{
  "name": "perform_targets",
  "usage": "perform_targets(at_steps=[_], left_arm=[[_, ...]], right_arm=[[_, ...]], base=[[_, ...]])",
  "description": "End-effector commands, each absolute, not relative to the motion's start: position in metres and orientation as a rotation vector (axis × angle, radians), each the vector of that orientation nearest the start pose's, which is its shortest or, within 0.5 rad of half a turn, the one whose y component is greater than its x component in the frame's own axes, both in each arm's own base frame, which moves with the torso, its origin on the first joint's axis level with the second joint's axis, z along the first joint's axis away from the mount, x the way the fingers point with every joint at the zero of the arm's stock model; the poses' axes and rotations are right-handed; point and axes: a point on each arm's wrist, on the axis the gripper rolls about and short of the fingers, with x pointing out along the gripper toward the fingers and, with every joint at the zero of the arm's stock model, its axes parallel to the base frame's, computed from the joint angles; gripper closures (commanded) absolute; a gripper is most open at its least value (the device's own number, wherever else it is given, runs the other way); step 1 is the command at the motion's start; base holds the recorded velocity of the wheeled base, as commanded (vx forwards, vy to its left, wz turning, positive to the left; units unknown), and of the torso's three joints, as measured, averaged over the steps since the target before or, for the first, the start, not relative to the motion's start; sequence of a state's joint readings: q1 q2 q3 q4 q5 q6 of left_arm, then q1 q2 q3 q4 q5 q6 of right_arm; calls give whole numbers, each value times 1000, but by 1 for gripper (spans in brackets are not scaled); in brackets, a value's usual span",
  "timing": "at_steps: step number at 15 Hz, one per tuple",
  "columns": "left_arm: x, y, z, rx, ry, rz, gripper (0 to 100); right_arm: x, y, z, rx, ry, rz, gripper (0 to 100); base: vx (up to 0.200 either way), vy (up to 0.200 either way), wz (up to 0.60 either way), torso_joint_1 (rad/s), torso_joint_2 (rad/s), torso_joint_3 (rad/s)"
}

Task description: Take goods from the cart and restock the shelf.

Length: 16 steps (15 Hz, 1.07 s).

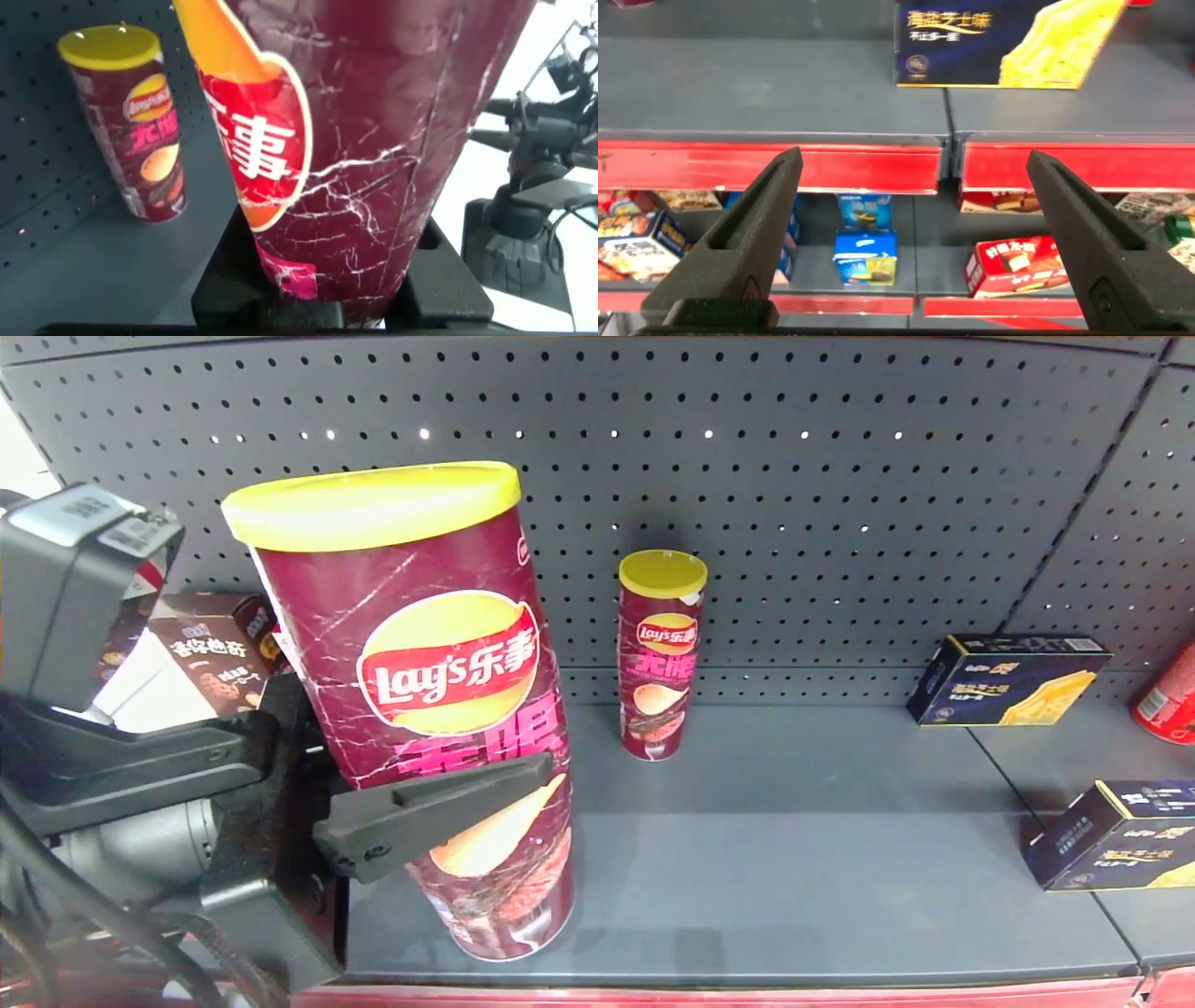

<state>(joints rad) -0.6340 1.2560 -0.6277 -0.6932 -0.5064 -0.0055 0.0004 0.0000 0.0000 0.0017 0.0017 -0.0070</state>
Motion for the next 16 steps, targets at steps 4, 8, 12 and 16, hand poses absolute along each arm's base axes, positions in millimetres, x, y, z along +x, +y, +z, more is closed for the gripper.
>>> perform_targets(at_steps=[4, 8, 12, 16], left_arm=[[151, -121, 249, -25, -58, -1123, 100], [155, -124, 248, -46, -52, -1124, 100], [158, -124, 248, -63, -39, -1115, 100], [162, -123, 248, -63, -35, -1097, 100]], right_arm=[[-20, 2, 146, 53, -27, 120, 0], [10, 6, 201, 16, 48, 311, 0], [81, 21, 241, -84, 62, 428, 0], [129, 42, 241, -77, 123, 523, 0]], base=[[0, 0, 0, 0, 0, 0], [0, 0, 0, 0, 0, 0], [0, 0, 0, 0, 0, 0], [0, 0, 0, 0, 0, 0]])
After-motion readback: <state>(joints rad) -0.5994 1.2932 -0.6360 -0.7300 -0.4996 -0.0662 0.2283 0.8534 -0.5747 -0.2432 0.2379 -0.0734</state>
